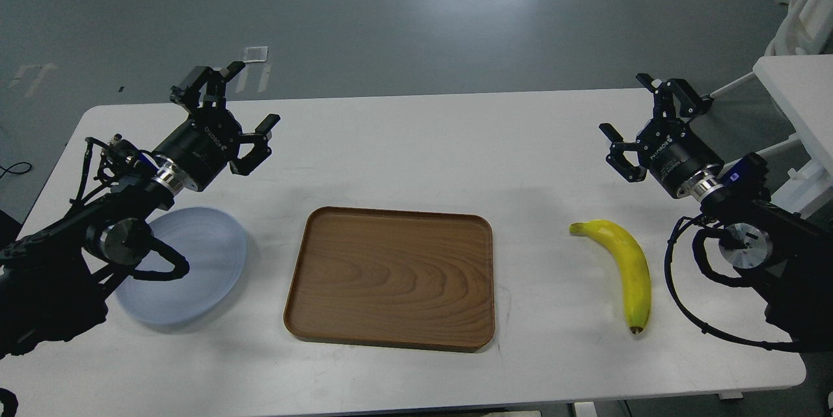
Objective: Place banana on plate with both arms
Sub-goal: 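Lower the left gripper to the edge of the light blue plate and grasp it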
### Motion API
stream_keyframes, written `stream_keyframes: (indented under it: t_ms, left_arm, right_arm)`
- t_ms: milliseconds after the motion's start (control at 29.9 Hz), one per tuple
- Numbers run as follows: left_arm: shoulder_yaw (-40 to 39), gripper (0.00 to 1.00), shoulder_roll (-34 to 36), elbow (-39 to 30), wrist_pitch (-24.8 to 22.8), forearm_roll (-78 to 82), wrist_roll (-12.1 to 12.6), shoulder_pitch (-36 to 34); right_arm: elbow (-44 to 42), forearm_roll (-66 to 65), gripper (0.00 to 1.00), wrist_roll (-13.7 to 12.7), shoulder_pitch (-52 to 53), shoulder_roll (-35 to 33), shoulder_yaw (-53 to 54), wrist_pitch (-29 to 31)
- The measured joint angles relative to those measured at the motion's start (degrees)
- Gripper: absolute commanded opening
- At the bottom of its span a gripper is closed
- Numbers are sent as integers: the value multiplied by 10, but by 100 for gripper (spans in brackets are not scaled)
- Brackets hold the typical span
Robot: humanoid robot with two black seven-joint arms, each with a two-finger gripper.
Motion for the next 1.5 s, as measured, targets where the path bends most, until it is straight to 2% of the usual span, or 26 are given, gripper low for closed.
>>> stream_keyframes:
  t_ms: [334, 535, 635, 736, 970, 1103, 1204, 1304, 1505]
  left_arm:
    - [2, 100, 5, 6, 0, 1, 0, 6]
    - [2, 100, 31, 53, 0, 4, 0, 4]
    - [1, 100, 54, 56, 0, 37, 0, -3]
    - [0, 100, 91, 15, 0, 108, 0, -11]
    - [-1, 100, 229, -166, 0, 397, 0, -36]
    - [1, 100, 276, -218, 0, 599, 0, -38]
    - [9, 100, 292, -223, 5, 746, 0, -33]
    - [22, 100, 301, -204, 48, 841, 0, -13]
    - [56, 100, 303, -123, 100, 866, 0, 22]
  right_arm:
    - [-5, -1, 100, 0, -1, 4, -1, 0]
    - [-6, -2, 100, 0, -1, 1, -3, 0]
    - [-7, -3, 100, 0, 4, 2, -25, 0]
    - [-6, -3, 100, 0, 6, 5, -43, 0]
    - [-6, -2, 100, 0, 8, 4, -47, 0]
    - [-4, -2, 100, 0, 7, 3, -48, 0]
    - [-4, -2, 100, 0, 7, 3, -48, 0]
    - [-2, -2, 100, 0, 6, 5, -48, 0]
    - [0, -2, 100, 0, 5, 8, -48, 0]
